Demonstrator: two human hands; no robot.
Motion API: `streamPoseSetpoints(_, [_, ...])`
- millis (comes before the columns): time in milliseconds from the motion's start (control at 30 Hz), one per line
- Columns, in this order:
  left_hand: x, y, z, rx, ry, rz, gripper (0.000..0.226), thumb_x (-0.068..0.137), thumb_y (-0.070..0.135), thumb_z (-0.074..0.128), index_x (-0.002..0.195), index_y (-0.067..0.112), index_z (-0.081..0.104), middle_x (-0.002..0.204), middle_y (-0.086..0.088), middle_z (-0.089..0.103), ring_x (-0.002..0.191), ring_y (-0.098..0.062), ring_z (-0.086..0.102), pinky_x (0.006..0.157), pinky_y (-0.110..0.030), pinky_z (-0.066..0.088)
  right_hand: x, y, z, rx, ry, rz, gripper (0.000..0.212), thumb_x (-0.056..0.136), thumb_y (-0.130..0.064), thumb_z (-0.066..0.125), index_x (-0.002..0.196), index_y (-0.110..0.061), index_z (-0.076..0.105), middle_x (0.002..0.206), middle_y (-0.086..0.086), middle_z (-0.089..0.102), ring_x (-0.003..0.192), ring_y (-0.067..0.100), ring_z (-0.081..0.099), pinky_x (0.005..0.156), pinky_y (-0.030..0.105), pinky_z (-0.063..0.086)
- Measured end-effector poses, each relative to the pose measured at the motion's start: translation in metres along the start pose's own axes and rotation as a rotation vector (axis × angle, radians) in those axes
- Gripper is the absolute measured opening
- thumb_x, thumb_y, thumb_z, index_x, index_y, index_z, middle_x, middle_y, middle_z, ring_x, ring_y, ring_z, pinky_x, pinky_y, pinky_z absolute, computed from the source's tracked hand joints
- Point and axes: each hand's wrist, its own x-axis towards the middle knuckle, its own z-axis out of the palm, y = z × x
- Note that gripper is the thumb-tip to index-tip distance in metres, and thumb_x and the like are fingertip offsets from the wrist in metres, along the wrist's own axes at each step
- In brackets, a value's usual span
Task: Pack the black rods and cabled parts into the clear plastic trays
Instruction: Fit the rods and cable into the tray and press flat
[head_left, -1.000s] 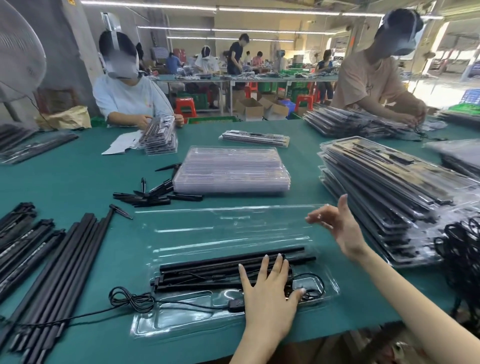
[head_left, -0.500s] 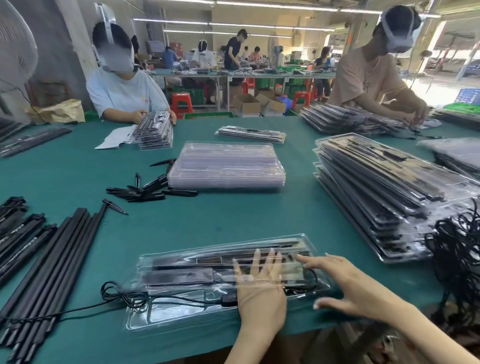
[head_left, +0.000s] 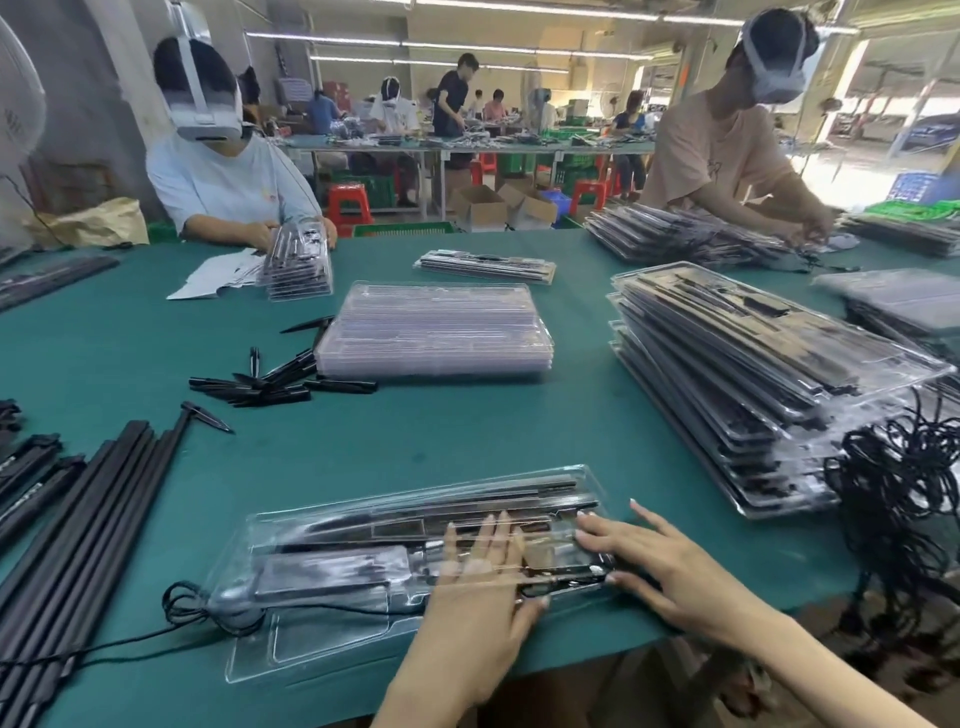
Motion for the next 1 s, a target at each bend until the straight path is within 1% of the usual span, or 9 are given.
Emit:
streamPoseSetpoints(100, [-0.039, -0.011, -0.019, 0.038, -0.036, 0.149, 0.092, 0.088, 0.061, 0.046, 0.149, 0.001, 0.011, 0.149, -0.004, 0.031, 0.146, -0.014, 0.011, 0.113, -0.031, 0.026, -0.001, -0.001, 0.000, 0.006, -0.010, -0.018, 0.042, 0.097, -0.045, 0.045, 0.134, -0.026, 0.053, 0.144, -0.011, 0.045, 0.135, -0.001, 0.037, 0.115, 0.035, 0.018])
streamPoseSetpoints(167, [-0.063, -0.028, -0.025, 0.153, 0.016, 0.297, 0.078, 0.097, 0.053, 0.025, 0.150, 0.001, -0.001, 0.147, 0.005, 0.041, 0.143, -0.011, 0.016, 0.096, -0.019, 0.043, 0.000, -0.003, 0.000, 0.016, 0.000, -0.017, 0.047, 0.094, -0.049, 0.047, 0.132, -0.023, 0.056, 0.143, -0.009, 0.047, 0.135, 0.001, 0.038, 0.116, 0.031, 0.018])
streamPoseSetpoints(233, [-0.088, -0.044, -0.045, 0.011, 0.036, 0.350, 0.053, 0.102, 0.045, 0.016, 0.152, 0.026, 0.014, 0.153, 0.015, 0.028, 0.134, 0.005, 0.033, 0.098, -0.009, 0.038, 0.001, -0.007, -0.001, -0.005, 0.030, -0.013, 0.046, 0.091, -0.048, 0.051, 0.127, -0.021, 0.061, 0.139, -0.007, 0.052, 0.130, 0.005, 0.045, 0.114, 0.027, 0.023])
streamPoseSetpoints(300, [-0.094, -0.064, -0.073, -0.286, 0.137, 0.207, 0.044, 0.099, 0.048, 0.028, 0.141, 0.039, 0.040, 0.146, 0.022, 0.037, 0.134, 0.007, 0.034, 0.110, -0.015, 0.028, 0.003, -0.012, -0.002, -0.043, 0.049, -0.013, 0.045, 0.089, -0.046, 0.052, 0.122, -0.018, 0.065, 0.134, -0.003, 0.056, 0.124, 0.008, 0.053, 0.111, 0.024, 0.029])
streamPoseSetpoints(400, [-0.085, -0.094, -0.070, -0.111, 0.222, -0.197, 0.065, 0.081, 0.067, 0.000, 0.144, 0.052, 0.007, 0.156, 0.020, -0.001, 0.145, -0.003, -0.012, 0.119, -0.032, -0.005, 0.003, -0.017, -0.004, -0.099, 0.052, -0.027, 0.046, 0.088, -0.046, 0.049, 0.117, -0.016, 0.068, 0.131, 0.000, 0.059, 0.118, 0.013, 0.058, 0.109, 0.026, 0.031])
streamPoseSetpoints(500, [-0.080, -0.110, -0.037, 0.073, 0.025, -0.258, 0.066, 0.067, 0.069, -0.024, 0.132, 0.060, -0.026, 0.146, 0.018, -0.037, 0.138, -0.012, -0.035, 0.115, -0.044, -0.020, 0.004, -0.017, -0.003, -0.122, 0.021, -0.030, 0.047, 0.088, -0.047, 0.049, 0.119, -0.017, 0.067, 0.132, -0.001, 0.058, 0.118, 0.013, 0.059, 0.108, 0.031, 0.033])
streamPoseSetpoints(800, [-0.081, -0.126, -0.008, 0.000, 0.012, -0.278, 0.056, 0.073, 0.073, -0.020, 0.129, 0.067, -0.024, 0.144, 0.025, -0.038, 0.134, -0.006, -0.039, 0.112, -0.042, -0.024, 0.002, -0.017, 0.007, 0.007, 0.035, 0.078, 0.043, 0.087, -0.051, 0.052, 0.120, -0.026, 0.065, 0.137, -0.009, 0.054, 0.124, 0.011, 0.053, 0.108, 0.033, 0.033])
streamPoseSetpoints(900, [-0.084, -0.133, -0.012, -0.297, 0.081, -0.207, 0.048, 0.089, 0.073, 0.008, 0.135, 0.068, 0.002, 0.154, 0.026, -0.012, 0.144, -0.002, -0.016, 0.117, -0.031, -0.014, 0.002, -0.017, 0.007, -0.033, 0.033, 0.071, 0.044, 0.086, -0.052, 0.052, 0.120, -0.026, 0.066, 0.134, -0.009, 0.056, 0.121, 0.012, 0.056, 0.106, 0.033, 0.036])
streamPoseSetpoints(1000, [-0.104, -0.162, -0.024, -0.756, 0.371, -0.303, 0.042, 0.092, 0.032, 0.061, 0.123, 0.059, 0.051, 0.137, 0.031, 0.046, 0.134, 0.005, 0.036, 0.109, -0.008, 0.022, 0.002, -0.014, 0.002, -0.045, 0.018, 0.099, 0.045, 0.086, -0.054, 0.051, 0.119, -0.027, 0.066, 0.134, -0.011, 0.056, 0.121, 0.013, 0.056, 0.106, 0.032, 0.035])
